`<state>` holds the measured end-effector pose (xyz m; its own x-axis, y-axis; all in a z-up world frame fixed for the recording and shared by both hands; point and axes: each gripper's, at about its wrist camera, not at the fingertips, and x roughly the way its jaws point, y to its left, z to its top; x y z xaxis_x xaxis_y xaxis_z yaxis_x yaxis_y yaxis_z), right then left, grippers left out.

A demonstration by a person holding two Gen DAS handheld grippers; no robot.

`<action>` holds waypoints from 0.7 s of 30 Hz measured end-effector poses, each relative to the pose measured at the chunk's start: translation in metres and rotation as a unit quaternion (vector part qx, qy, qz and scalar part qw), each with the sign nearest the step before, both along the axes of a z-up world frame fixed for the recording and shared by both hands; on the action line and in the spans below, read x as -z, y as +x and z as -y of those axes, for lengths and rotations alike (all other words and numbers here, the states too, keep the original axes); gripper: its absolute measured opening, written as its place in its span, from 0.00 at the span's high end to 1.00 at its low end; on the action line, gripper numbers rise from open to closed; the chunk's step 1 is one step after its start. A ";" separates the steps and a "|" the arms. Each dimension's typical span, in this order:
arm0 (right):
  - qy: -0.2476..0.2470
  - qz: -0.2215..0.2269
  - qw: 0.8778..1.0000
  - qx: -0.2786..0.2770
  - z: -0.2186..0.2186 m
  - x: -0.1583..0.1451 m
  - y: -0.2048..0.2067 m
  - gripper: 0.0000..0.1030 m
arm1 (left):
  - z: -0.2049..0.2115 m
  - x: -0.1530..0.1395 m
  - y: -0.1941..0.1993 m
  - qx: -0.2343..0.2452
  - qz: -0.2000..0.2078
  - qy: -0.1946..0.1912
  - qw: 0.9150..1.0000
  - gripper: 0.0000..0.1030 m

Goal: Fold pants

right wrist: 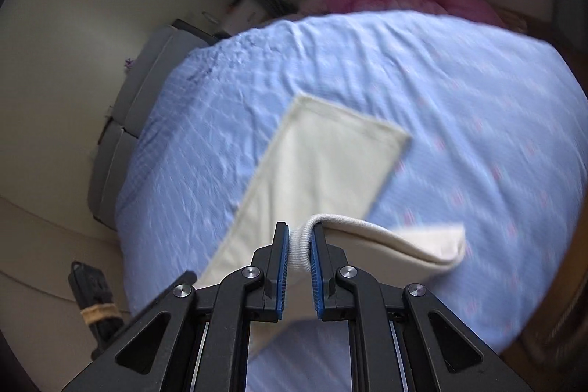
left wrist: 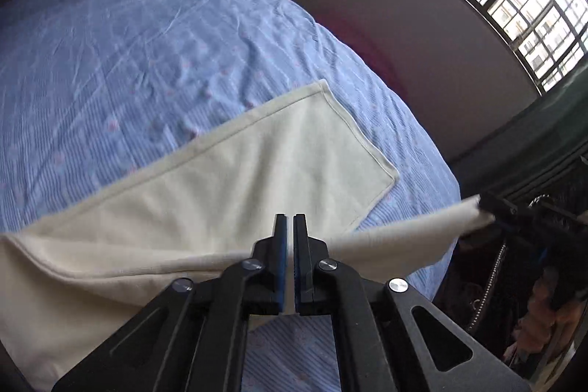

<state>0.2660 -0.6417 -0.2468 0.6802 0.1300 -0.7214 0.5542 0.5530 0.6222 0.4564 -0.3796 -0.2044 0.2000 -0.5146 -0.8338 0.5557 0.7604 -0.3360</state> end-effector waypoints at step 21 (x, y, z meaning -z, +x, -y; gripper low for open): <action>-0.007 0.026 1.000 -0.014 0.084 -0.007 0.105 0.93 | 0.138 0.042 0.066 0.300 0.039 0.128 0.945 0.92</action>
<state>0.3710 -0.7259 -0.2395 0.7126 0.1402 -0.6874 0.5055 0.5768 0.6417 0.5224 -0.5176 -0.2466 0.0024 -0.3392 -0.9407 0.9278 0.3518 -0.1245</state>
